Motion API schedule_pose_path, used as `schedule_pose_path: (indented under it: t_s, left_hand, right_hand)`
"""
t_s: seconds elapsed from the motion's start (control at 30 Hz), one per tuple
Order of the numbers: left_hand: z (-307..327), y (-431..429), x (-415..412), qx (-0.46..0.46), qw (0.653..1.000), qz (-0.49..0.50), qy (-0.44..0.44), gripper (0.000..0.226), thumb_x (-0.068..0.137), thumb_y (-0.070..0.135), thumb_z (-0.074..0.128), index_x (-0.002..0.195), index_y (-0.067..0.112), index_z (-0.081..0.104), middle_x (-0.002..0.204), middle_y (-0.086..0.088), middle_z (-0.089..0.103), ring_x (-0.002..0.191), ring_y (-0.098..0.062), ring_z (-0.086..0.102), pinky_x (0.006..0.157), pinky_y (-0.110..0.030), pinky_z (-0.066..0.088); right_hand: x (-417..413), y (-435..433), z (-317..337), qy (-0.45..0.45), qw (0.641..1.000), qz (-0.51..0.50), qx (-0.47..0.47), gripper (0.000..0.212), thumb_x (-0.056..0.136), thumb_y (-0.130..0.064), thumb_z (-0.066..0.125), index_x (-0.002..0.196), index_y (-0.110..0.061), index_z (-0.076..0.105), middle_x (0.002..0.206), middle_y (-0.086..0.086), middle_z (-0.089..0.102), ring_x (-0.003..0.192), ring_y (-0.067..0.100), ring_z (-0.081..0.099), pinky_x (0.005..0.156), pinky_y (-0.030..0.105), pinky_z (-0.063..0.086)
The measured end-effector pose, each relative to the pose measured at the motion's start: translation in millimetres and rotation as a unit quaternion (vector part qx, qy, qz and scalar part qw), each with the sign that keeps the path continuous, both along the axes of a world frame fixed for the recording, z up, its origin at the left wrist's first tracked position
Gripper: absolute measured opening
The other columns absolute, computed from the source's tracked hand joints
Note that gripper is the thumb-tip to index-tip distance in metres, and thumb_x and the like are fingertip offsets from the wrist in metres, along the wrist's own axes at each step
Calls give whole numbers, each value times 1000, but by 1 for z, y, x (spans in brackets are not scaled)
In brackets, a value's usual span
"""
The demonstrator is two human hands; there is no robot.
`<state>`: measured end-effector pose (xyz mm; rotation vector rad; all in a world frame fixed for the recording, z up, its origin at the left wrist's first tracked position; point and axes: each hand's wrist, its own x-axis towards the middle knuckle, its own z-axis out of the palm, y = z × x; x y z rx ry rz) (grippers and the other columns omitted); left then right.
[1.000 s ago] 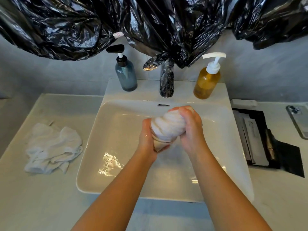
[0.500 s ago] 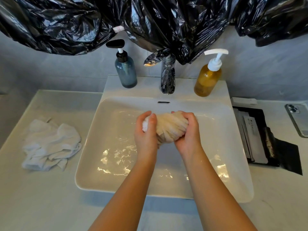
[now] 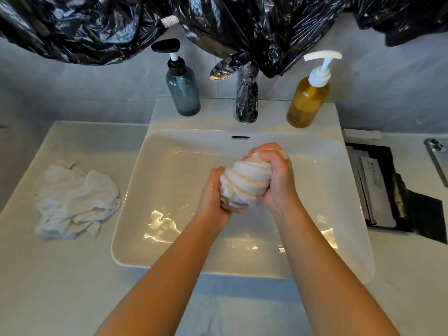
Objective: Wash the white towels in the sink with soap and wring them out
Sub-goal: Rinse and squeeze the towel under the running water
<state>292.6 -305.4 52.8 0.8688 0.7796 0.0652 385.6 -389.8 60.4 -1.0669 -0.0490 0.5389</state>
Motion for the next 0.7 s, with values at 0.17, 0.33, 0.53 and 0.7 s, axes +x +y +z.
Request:
schedule_pose_path:
  t_s: [0.17,0.33,0.53,0.7]
  left_hand:
    - [5,28,-14,23,993,-107,-37,45,87,42,55,110,7,72,107,-18,67,90,-27,59,74,-35,45]
    - [1,14,-16,218,974,22,-57,49,78,32,63,121,8,59,107,-10,70,88,-14,69,65,-24,55]
    - [-4,34,-22,349,933,-26,-80,43,77,34,69,113,13,58,117,-6,63,101,-10,65,85,-28,53]
    - [16,70,16,85,969,-178,-152,66,68,51,81,123,24,57,122,-6,65,114,-28,61,94,-43,52]
  right_hand:
    - [10,-4,9,119,991,66,-8,13,92,-28,59,92,-16,65,90,8,72,86,22,70,79,37,56]
    - [-28,-26,-10,219,959,179,-24,55,83,-61,52,119,-21,64,96,7,74,93,26,68,92,49,47]
    - [-32,-28,-19,241,956,168,-15,69,77,-36,77,138,-17,52,118,12,71,100,26,71,76,45,59]
    - [-20,-37,2,275,898,343,-25,67,62,-52,82,116,-15,68,111,13,69,97,25,67,70,34,52]
